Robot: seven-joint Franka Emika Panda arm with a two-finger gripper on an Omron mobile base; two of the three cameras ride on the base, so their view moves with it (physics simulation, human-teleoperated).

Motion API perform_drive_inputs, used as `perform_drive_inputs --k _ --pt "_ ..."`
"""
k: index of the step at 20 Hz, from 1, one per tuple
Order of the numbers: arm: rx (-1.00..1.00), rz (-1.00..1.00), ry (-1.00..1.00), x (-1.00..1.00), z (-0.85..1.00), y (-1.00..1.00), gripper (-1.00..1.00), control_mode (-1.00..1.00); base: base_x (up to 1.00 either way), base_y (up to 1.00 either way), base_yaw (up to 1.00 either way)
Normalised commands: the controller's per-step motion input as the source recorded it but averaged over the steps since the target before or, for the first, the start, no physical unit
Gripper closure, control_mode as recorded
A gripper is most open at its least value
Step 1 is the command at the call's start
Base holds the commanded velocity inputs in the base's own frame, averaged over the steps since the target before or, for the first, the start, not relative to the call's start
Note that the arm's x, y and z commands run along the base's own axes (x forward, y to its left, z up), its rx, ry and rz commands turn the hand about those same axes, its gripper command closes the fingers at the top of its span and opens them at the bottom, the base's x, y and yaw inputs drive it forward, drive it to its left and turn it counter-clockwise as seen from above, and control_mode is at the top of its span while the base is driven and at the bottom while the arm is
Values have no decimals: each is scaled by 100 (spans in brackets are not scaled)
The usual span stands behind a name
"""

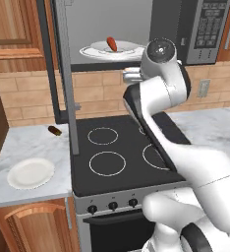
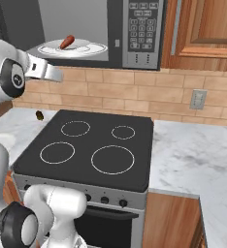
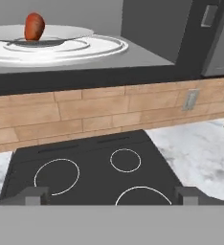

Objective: Pick the carrot from the counter and place it in the microwave.

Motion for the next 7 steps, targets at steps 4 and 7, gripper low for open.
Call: perform_drive_inputs --k 4,7 --pt "3 -3 4 -100 -93 -55 -100 -100 0 0 0" --pt "4 -3 10 -100 -97 -47 -100 -100 0 0 0"
